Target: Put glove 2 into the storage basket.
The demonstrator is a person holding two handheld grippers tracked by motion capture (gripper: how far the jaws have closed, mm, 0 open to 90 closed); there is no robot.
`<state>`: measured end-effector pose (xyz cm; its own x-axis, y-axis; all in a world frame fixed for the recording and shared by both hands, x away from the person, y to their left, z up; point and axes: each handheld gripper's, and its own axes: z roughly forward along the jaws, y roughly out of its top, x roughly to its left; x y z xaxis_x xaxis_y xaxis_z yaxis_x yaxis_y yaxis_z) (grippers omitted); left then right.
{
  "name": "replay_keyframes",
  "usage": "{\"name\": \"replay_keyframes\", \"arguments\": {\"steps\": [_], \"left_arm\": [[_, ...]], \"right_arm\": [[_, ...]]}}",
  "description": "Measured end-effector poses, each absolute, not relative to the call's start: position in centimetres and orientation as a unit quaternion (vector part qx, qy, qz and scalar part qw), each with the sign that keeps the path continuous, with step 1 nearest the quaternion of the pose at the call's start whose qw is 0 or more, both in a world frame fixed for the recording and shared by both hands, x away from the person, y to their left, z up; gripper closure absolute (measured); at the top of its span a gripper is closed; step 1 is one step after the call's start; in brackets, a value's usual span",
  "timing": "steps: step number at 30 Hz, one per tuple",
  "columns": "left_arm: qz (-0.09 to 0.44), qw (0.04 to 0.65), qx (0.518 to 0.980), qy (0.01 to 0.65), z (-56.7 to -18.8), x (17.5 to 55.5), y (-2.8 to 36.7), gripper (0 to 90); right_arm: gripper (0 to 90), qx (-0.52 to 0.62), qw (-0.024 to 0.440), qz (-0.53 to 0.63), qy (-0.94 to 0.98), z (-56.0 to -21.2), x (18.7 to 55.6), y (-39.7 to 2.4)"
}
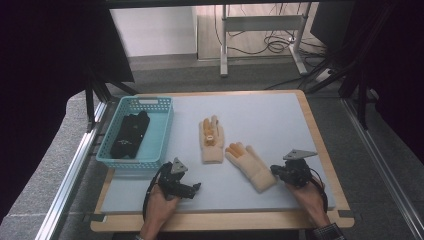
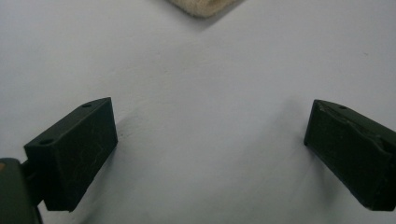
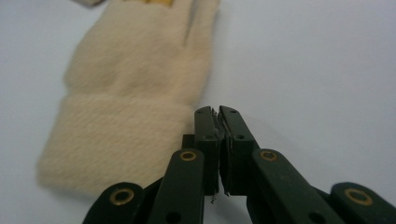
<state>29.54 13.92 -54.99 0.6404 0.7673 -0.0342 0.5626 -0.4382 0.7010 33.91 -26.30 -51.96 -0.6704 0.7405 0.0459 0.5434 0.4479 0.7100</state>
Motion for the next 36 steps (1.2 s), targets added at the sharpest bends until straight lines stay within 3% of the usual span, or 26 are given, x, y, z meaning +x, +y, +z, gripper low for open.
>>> {"name": "replay_keyframes", "arguments": {"steps": [25, 36], "left_arm": [[0.147, 0.350, 0.835, 0.398, -55.0, 29.5, 13.9, 2.9], [0.147, 0.349, 0.836, 0.397, -55.0, 29.5, 13.9, 2.9]], "right_arm": [[83.2, 0.315, 0.100, 0.377, 0.866, -52.5, 29.9, -22.0], [80.4, 0.303, 0.104, 0.388, 0.864, -51.4, 30.6, -21.2]]}}
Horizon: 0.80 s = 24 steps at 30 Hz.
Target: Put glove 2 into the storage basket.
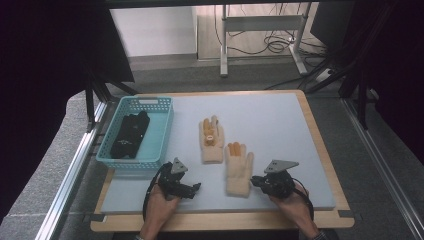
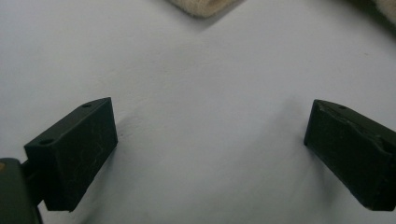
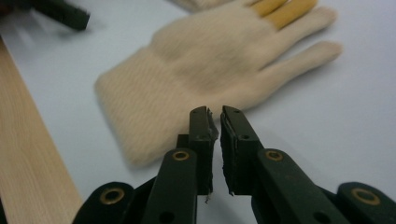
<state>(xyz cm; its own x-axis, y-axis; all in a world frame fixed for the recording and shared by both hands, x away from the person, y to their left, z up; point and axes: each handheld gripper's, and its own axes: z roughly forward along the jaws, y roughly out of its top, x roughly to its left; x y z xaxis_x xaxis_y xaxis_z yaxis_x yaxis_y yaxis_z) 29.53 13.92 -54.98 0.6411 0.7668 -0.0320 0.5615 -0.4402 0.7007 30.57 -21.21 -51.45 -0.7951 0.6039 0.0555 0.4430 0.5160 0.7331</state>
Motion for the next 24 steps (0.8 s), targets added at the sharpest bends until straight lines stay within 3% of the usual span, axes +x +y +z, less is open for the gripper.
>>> {"name": "replay_keyframes", "arguments": {"steps": [11, 24], "left_arm": [[0.147, 0.349, 0.836, 0.398, -55.0, 29.5, 13.9, 2.9], [0.147, 0.350, 0.835, 0.398, -55.0, 29.5, 13.9, 2.9]], "right_arm": [[65.1, 0.306, 0.120, 0.409, 0.851, -50.2, 35.0, -20.1], [58.1, 0.281, 0.104, 0.427, 0.853, -49.0, 40.4, -14.9]]}}
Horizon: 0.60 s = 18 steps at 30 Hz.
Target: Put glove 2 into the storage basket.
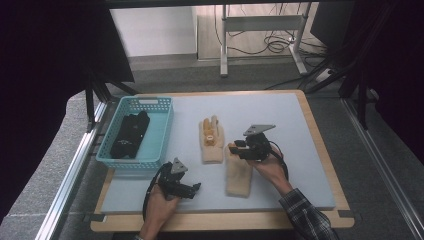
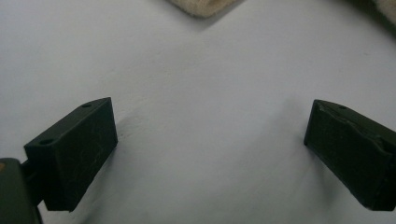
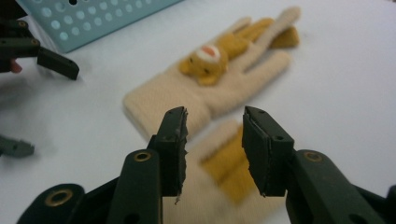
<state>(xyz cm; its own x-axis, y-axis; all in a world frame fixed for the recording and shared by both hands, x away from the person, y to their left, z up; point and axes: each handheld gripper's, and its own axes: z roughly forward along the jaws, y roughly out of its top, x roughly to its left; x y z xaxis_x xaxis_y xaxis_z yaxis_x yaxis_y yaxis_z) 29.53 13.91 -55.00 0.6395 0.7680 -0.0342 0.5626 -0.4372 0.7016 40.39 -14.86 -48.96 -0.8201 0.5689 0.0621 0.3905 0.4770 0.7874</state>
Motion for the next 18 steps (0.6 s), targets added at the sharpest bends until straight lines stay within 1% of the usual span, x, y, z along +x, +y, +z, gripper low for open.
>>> {"name": "replay_keyframes", "arguments": {"steps": [8, 15, 18], "left_arm": [[0.146, 0.348, 0.836, 0.397, -55.0, 29.5, 13.9, 2.9], [0.146, 0.349, 0.836, 0.398, -55.0, 29.5, 13.9, 2.9], [0.145, 0.350, 0.835, 0.398, -55.0, 29.5, 13.9, 2.9]], "right_arm": [[49.1, 0.252, 0.107, 0.409, 0.870, -49.5, 43.0, -10.4], [42.8, 0.254, 0.094, 0.403, 0.874, -50.8, 45.0, -7.8], [40.6, 0.248, 0.101, 0.384, 0.884, -51.3, 45.6, -6.5]]}}
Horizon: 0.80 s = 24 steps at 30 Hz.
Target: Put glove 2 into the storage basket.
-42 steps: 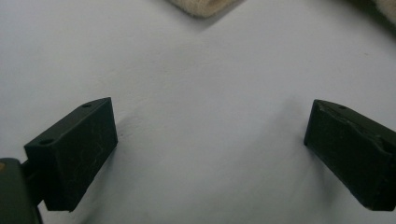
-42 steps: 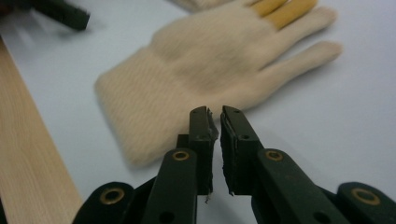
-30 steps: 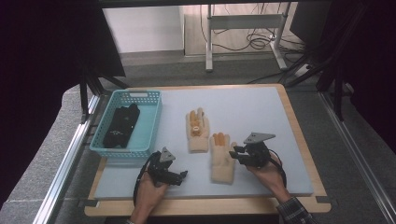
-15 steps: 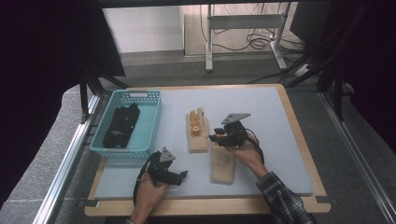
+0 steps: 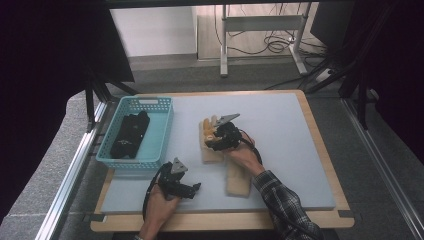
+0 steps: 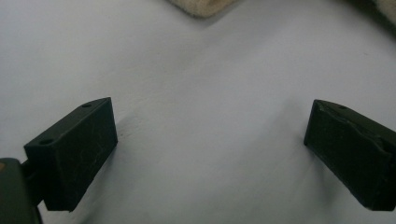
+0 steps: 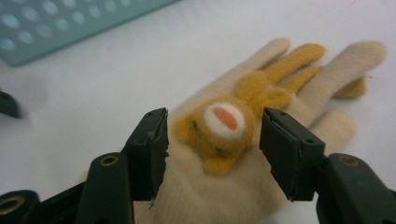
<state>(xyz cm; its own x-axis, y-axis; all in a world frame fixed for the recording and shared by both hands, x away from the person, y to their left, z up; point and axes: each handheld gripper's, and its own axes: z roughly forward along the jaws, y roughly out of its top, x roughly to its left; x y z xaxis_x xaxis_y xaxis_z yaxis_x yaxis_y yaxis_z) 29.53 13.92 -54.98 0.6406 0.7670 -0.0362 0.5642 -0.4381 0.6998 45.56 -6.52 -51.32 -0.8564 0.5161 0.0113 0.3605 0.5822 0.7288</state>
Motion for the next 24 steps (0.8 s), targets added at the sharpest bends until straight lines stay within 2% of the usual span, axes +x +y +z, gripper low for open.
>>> {"name": "replay_keyframes", "arguments": {"steps": [3, 5, 9, 24], "left_arm": [[0.145, 0.349, 0.836, 0.398, -55.0, 29.5, 13.9, 2.9], [0.145, 0.350, 0.836, 0.398, -55.0, 29.5, 13.9, 2.9], [0.145, 0.350, 0.835, 0.398, -55.0, 29.5, 13.9, 2.9], [0.146, 0.349, 0.836, 0.397, -55.0, 29.5, 13.9, 2.9]], "right_arm": [[41.4, 0.238, 0.114, 0.360, 0.895, -52.0, 46.1, -5.5], [50.1, 0.242, 0.115, 0.345, 0.899, -52.4, 46.2, -5.1], [59.5, 0.261, 0.108, 0.346, 0.895, -52.0, 46.2, -5.2], [62.2, 0.243, 0.115, 0.390, 0.881, -45.8, 43.9, -6.6]]}}
